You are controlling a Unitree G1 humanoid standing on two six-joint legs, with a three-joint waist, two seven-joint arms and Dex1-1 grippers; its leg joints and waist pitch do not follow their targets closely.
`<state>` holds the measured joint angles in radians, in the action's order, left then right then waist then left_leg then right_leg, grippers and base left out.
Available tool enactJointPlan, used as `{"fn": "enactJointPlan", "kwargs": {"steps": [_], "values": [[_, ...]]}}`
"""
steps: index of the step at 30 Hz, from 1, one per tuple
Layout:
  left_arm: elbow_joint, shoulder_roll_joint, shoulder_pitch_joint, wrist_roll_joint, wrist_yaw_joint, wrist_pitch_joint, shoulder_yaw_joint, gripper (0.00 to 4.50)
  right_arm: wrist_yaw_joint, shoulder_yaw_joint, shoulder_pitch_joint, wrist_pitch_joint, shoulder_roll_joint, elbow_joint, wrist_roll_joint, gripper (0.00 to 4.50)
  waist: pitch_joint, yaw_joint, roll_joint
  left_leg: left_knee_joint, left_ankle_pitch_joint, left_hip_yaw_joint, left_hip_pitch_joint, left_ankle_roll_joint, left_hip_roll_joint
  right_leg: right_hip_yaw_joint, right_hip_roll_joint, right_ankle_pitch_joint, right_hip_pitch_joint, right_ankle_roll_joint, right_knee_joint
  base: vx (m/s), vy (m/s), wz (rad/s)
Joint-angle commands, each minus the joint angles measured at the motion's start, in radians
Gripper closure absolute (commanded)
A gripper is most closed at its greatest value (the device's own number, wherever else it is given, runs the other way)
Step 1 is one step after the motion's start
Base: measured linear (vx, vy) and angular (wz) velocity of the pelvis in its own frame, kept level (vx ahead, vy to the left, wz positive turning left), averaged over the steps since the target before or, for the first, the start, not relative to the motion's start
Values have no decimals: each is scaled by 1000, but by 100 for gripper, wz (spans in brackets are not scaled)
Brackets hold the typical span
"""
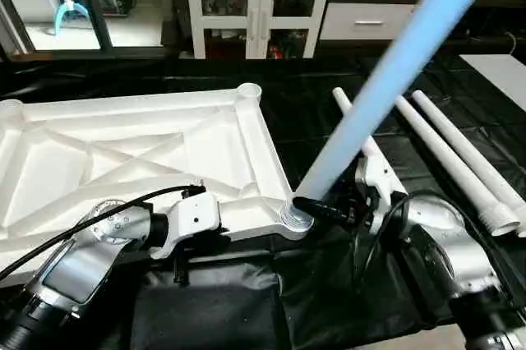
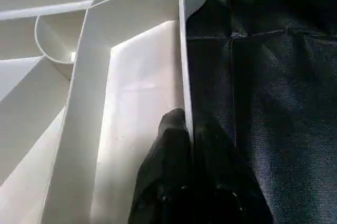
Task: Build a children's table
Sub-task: Insert table leg to table base
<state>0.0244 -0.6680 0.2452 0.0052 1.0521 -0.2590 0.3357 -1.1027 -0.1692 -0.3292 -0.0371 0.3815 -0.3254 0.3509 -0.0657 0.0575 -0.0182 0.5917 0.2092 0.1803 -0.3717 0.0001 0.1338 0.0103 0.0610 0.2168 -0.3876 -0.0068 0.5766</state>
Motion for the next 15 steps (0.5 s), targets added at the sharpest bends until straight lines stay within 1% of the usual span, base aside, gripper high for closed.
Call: {"fn": "enactJointPlan", "kwargs": {"steps": [1,2,3,4,5,7,9,11,12,15], "values": [[-11,-5,-16,25,-3,-1,29,447,6,-79,58,-134,16,-166,-94,263,2,7,11,-115,641,-64,31,-87,95,-45,80,588,-34,-98,-97,0,0,0],[-12,-5,-15,26,-2,-1,28,447,6,-76,51,-143,12,-175,-85,263,1,9,12,-114,668,-69,35,-93,95,-44,81,629,-36,-85,-99,0,0,0],[-12,-5,-15,26,-1,-1,28,447,8,-73,45,-153,9,-183,-79,263,-1,11,15,-117,692,-75,35,-101,95,-42,79,628,-36,-81,-97,0,0,0],[-12,-6,-15,26,0,-1,27,447,6,-71,39,-160,8,-189,-75,263,0,13,14,-118,699,-75,34,-104,95,-41,78,616,-35,-80,-97,0,0,0],[-13,-7,-14,26,0,-1,27,447,3,-69,34,-168,6,-197,-72,263,2,14,16,-122,701,-74,35,-110,96,-40,76,560,-33,-87,-93,0,0,0],[-13,-8,-14,26,1,0,26,447,0,-69,26,-173,4,-209,-73,263,1,14,15,-124,693,-72,34,-110,96,-40,75,518,-32,-99,-90,0,0,0],[-13,-9,-15,26,1,0,25,447,-3,-69,21,-176,3,-218,-76,263,2,16,15,-122,690,-69,37,-108,96,-42,76,515,-33,-104,-91,0,0,0],[-12,-8,-17,25,1,-1,24,447,-16,-75,10,-196,1,-235,-79,263,-1,17,12,-121,687,-68,37,-103,95,-43,78,534,-34,-102,-94,0,0,0],[-12,-8,-17,25,1,-1,24,447,-16,-75,10,-196,1,-235,-79,263,-3,17,13,-120,694,-69,38,-102,94,-43,79,561,-36,-97,-96,0,0,0],[-12,-8,-18,26,0,-1,24,447,-24,-86,4,-212,3,-250,-85,263,-4,16,12,-119,700,-71,40,-101,95,-44,81,593,-38,-85,-99,0,0,0]]}}
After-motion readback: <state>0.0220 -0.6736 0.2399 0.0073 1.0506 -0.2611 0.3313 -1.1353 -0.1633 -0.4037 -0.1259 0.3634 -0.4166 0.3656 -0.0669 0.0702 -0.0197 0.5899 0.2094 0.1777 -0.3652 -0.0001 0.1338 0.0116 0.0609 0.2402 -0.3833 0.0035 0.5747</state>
